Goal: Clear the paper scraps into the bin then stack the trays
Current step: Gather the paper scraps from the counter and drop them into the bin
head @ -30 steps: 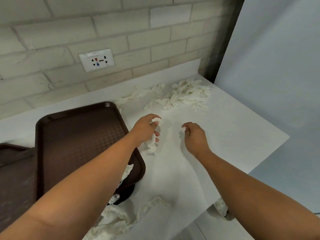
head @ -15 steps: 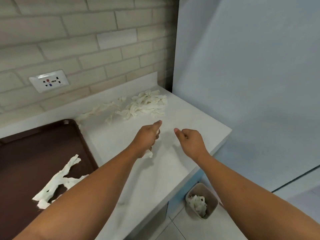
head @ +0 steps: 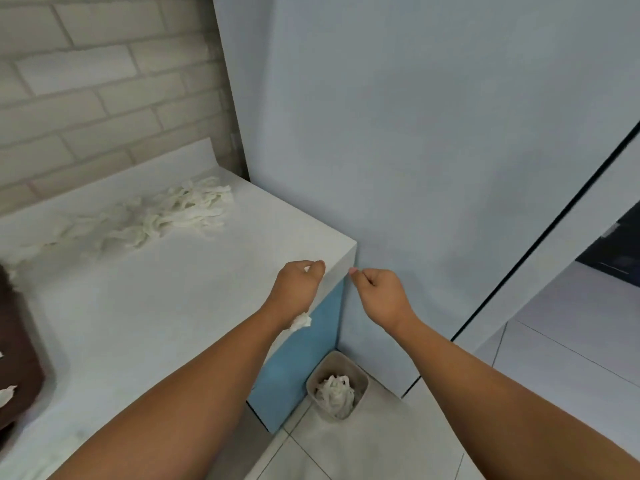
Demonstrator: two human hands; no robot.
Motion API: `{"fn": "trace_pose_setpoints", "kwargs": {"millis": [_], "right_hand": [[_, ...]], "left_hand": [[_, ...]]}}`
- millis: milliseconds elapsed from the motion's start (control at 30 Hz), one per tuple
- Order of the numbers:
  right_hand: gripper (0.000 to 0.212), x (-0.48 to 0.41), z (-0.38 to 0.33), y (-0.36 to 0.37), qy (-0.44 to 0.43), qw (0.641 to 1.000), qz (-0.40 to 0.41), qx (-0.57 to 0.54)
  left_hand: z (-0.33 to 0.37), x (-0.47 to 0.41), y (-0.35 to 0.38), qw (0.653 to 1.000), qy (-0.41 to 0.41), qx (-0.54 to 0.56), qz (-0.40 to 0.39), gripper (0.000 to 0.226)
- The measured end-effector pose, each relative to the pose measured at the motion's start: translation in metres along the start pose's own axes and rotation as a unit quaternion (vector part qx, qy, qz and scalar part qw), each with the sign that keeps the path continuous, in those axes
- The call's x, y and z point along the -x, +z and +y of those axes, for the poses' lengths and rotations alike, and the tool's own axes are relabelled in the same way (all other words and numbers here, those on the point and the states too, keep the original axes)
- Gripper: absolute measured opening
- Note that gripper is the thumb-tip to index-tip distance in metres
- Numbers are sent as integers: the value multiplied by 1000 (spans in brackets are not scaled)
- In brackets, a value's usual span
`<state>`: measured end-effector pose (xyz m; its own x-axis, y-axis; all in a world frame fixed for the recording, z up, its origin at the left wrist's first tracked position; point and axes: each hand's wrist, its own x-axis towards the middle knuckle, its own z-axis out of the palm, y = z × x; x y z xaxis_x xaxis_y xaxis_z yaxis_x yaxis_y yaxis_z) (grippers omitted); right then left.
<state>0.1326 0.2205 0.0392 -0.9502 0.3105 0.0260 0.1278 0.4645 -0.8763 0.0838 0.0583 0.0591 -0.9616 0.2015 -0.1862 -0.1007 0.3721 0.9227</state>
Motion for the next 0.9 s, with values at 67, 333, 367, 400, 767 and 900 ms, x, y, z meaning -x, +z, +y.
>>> {"fn": "trace_pose_setpoints", "kwargs": {"millis": [67,333,367,400,767,900], "right_hand": [[58,1,16,-14,14,1000,4,-4],[57,11,74,-34,71,997,0,-20],[57,12,80,-34,77,997,-8,-15],[56,13,86,-33,85,996,-19,-10],[28,5,212,22,267,956,-115,-38],[28,3,276,58,304,940,-153,-9]], "left_hand": [[0,-1,20,1000,-3,-18,-2,42],[-18,-3,74,998,-37,-17,-46,33],[-24,-5,79,997,-45,-20,-54,35],[-31,-8,83,996,-54,-26,-61,37],[-162,-65,145,982,-152,-69,-87,50],[-231,-83,172,972,-180,-114,-101,43]]}}
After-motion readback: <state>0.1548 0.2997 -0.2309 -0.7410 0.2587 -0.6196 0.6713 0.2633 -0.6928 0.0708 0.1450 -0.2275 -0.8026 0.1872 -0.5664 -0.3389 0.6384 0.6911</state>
